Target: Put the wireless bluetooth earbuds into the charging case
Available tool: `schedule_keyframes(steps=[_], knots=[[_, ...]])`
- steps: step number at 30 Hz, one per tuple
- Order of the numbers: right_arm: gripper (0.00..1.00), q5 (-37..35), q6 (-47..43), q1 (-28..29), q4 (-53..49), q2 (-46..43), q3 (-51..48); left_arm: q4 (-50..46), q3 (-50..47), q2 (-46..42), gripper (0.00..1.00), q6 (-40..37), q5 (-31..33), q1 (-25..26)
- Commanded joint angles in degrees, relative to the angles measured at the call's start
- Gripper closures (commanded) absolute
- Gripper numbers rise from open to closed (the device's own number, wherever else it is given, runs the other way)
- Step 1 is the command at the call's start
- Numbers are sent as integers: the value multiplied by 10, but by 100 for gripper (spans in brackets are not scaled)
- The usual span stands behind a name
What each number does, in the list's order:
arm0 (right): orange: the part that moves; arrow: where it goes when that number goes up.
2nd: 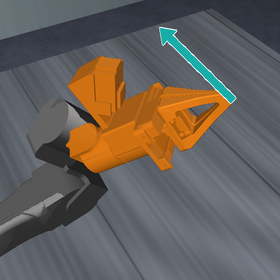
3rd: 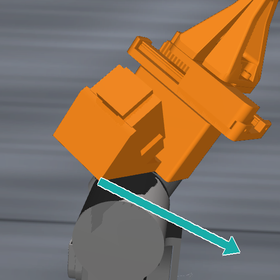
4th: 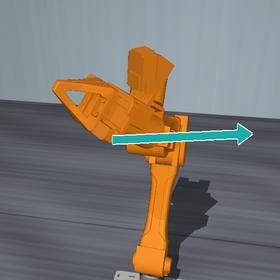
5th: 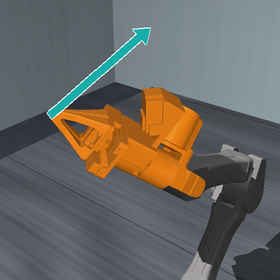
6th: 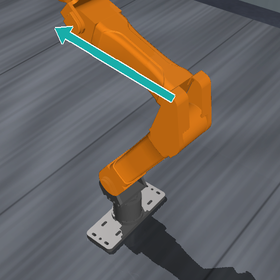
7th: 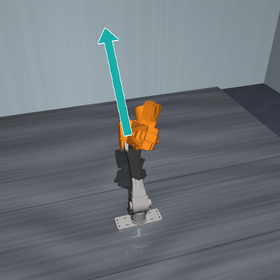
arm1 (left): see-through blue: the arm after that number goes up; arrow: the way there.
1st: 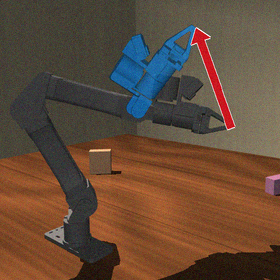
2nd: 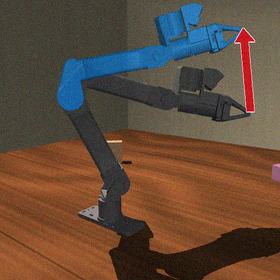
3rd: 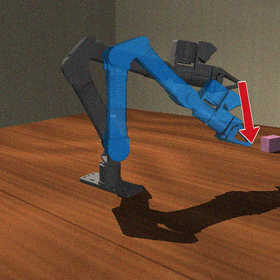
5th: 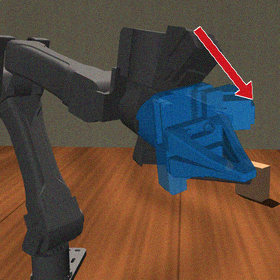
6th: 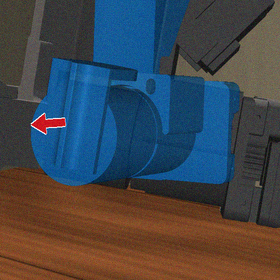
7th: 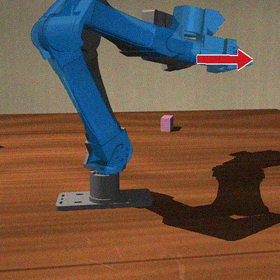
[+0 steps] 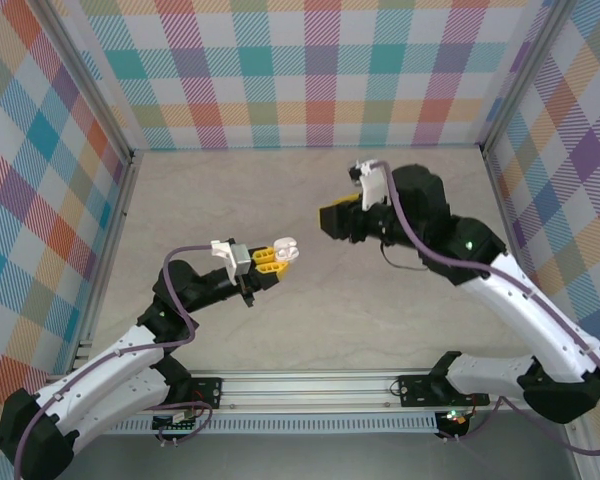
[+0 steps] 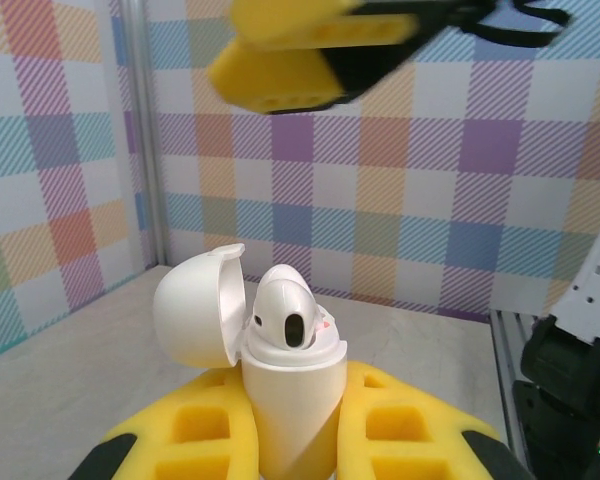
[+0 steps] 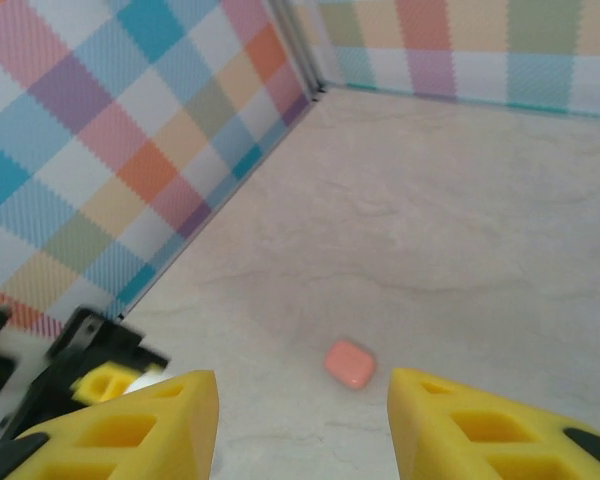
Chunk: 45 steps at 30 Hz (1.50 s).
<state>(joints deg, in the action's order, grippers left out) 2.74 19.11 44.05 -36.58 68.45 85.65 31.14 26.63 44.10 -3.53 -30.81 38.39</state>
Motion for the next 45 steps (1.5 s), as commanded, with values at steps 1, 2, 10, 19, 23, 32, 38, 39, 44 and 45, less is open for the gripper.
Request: schedule_keyframes(steps=[1, 2, 10, 19, 23, 32, 38, 39, 44, 45], knots=[[52, 108, 11, -43, -59, 55, 23, -5, 27, 5, 100, -10, -44, 6], [53, 128, 12, -48, -55, 67, 27, -10, 31, 7, 100, -12, -49, 6], [62, 279, 36, -50, -8, 146, 21, -31, 56, 28, 100, -21, -72, 6], [64, 331, 22, -49, 5, 120, -3, -32, 59, 41, 100, -22, -50, 6], [65, 345, 22, -49, 4, 96, -23, -31, 61, 47, 100, -21, -38, 6], [66, 356, 24, -45, -2, 51, -57, -26, 64, 59, 100, -16, -24, 6], [63, 338, 27, -43, 9, 24, -85, -23, 66, 65, 100, -4, -12, 6], [63, 334, 29, -42, 15, 21, -93, -24, 67, 67, 100, -1, -12, 6], [65, 302, 39, -23, 37, 27, -116, -18, 75, 78, 100, 15, -25, 6], [65, 295, 40, -23, 35, 27, -115, -19, 75, 78, 100, 16, -25, 6]])
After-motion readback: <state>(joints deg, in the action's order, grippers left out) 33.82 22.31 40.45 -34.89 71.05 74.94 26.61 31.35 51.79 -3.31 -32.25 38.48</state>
